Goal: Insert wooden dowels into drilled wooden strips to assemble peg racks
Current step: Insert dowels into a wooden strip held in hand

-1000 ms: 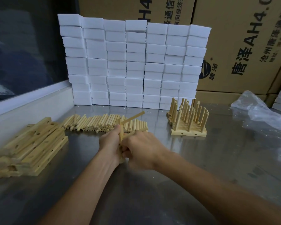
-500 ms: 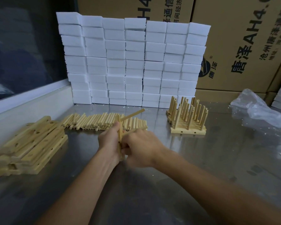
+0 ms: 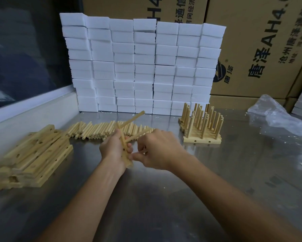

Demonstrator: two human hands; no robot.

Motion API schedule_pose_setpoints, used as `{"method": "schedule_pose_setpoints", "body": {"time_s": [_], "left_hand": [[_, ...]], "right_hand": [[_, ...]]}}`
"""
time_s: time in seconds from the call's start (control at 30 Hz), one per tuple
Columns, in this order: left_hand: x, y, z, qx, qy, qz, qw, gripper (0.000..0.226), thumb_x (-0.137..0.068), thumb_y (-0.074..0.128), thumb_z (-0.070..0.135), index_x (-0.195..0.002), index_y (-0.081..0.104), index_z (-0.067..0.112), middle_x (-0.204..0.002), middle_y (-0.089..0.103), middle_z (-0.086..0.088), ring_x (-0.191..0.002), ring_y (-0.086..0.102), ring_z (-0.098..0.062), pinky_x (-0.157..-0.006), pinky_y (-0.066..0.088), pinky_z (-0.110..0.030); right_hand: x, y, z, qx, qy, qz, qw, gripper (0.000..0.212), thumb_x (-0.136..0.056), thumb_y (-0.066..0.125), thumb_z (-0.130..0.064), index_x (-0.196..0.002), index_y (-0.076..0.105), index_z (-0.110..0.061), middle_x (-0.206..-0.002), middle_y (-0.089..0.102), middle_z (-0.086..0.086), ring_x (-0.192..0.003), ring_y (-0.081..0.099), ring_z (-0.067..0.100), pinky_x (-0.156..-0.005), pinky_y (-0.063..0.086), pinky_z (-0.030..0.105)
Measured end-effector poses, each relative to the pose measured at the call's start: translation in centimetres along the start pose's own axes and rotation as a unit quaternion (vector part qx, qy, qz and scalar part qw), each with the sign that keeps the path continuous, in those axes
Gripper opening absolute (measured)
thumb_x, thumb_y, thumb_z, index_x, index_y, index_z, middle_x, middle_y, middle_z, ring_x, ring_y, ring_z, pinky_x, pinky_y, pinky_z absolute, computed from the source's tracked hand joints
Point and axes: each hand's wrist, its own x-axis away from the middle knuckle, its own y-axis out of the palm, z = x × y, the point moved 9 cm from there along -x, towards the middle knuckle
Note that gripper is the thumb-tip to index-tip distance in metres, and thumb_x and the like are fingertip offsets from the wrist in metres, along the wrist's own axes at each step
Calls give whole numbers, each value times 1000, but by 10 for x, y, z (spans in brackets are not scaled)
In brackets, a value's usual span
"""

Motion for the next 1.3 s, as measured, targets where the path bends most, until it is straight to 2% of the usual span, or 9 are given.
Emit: {"method": "schedule_pose_setpoints", "body": {"time_s": [0.2,0.37,0.47,0.6,0.83,0.93,1.07,1.2,1.3], "left_hand": [[-10,3,-10,45,-37,-29,998,34,-103,50,32,-88,60,4,-69,57,-8,-43,49,-15,-43,47,-25],[-11,6,-7,19,-10,-42,999,24,-104,47,24,-99,62,5,-85,67,-11,-77,64,-27,-69,56,-40],[-10,11,-8,1,-7,-78,997,19,-104,46,19,-98,62,10,-90,71,-10,-88,68,-24,-81,54,-44],[-8,22,-10,9,-8,-121,993,15,-102,48,7,-98,62,9,-91,73,-11,-81,72,-23,-69,56,-40],[-9,19,-8,-125,53,-106,985,25,-95,57,-5,-114,57,11,-98,69,-14,-82,71,-25,-70,59,-32],[-10,18,-9,-269,105,-105,952,25,-88,71,6,-112,65,11,-97,71,-5,-85,68,-18,-78,59,-30],[-6,19,-3,-479,200,-61,852,21,-81,79,37,-99,70,28,-90,65,13,-97,60,-18,-89,46,-36],[-2,19,-4,-565,233,-35,791,18,-82,76,45,-95,71,34,-77,56,16,-97,54,-20,-80,21,-32],[0,20,-2,-598,264,-29,756,14,-85,73,42,-90,74,30,-69,56,12,-94,55,-18,-79,20,-33]], "right_hand": [[8,1,41,-279,106,1,955,33,-71,85,-43,-74,72,-13,-69,68,3,-58,57,9,-57,49,27],[18,12,69,-406,187,34,894,25,-74,87,-22,-83,66,-10,-75,70,14,-54,59,11,-56,52,27],[25,11,86,-403,231,103,879,30,-77,84,-21,-98,63,-20,-79,69,5,-64,69,16,-66,59,35],[36,9,104,-377,271,186,866,45,-83,77,-21,-122,55,-24,-83,68,-3,-75,69,12,-77,59,36],[49,5,122,-360,292,253,849,15,-88,73,-24,-99,64,-20,-81,65,-7,-73,62,7,-65,51,15],[55,5,131,-354,297,270,845,9,-89,71,-23,-94,67,-17,-80,66,-6,-75,63,8,-68,52,19],[61,15,142,-342,319,256,846,8,-90,70,-25,-94,67,-19,-83,65,-9,-80,63,7,-70,50,18],[66,22,142,-336,329,248,847,18,-88,73,-23,-102,61,-23,-83,64,-10,-78,62,3,-69,50,18],[66,26,135,-314,324,228,863,19,-88,72,-18,-97,57,-24,-86,63,-9,-80,62,5,-74,55,27]]}}
